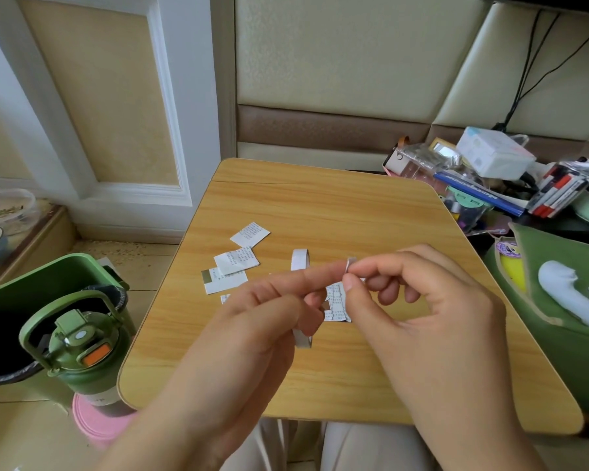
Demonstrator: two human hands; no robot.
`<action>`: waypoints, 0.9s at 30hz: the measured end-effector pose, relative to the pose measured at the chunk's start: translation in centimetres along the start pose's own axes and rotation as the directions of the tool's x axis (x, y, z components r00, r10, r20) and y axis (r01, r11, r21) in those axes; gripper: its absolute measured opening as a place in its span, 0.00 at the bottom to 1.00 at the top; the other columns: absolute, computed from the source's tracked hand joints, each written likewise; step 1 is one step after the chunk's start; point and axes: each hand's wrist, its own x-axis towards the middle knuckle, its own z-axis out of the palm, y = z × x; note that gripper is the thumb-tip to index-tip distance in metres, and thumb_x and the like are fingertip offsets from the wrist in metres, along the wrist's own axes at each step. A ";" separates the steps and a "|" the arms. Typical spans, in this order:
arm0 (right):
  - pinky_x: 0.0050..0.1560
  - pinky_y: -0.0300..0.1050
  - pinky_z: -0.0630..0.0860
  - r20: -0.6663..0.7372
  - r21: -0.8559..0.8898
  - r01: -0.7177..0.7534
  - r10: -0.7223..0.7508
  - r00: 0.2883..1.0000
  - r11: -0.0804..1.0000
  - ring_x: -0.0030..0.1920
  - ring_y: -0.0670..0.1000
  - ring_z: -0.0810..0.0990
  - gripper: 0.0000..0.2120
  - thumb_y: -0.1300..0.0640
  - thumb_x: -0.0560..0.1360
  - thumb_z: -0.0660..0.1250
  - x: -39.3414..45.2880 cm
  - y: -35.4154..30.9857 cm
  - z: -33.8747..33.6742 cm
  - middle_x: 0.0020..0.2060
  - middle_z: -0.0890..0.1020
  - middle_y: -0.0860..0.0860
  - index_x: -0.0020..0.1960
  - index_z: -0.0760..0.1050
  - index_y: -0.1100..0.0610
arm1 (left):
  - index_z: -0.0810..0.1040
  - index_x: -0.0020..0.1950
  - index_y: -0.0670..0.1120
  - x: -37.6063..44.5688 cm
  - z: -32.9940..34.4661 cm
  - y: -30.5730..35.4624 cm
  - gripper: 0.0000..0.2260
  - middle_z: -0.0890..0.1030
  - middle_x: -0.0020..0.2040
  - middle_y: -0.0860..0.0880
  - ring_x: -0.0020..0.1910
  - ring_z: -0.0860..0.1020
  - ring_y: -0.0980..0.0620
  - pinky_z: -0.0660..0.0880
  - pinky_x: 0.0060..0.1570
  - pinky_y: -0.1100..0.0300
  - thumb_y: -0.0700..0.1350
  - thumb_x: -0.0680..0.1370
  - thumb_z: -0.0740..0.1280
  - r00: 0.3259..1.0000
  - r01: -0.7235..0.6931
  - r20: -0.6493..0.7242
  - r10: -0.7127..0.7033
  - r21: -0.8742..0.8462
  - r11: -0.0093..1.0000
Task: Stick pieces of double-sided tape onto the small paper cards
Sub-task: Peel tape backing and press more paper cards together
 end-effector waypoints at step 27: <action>0.30 0.31 0.71 0.111 0.176 -0.344 0.328 0.938 0.922 0.29 0.44 0.77 0.02 0.52 0.62 0.70 0.3 -0.6 0.2 0.27 0.80 0.43 0.32 0.80 0.46 | 0.85 0.48 0.59 -0.1 0.7 0.0 0.20 0.69 0.33 0.55 0.35 0.68 0.59 0.65 0.40 0.69 0.40 0.64 0.63 0.985 -0.061 -0.140 0.097 0.246 0.967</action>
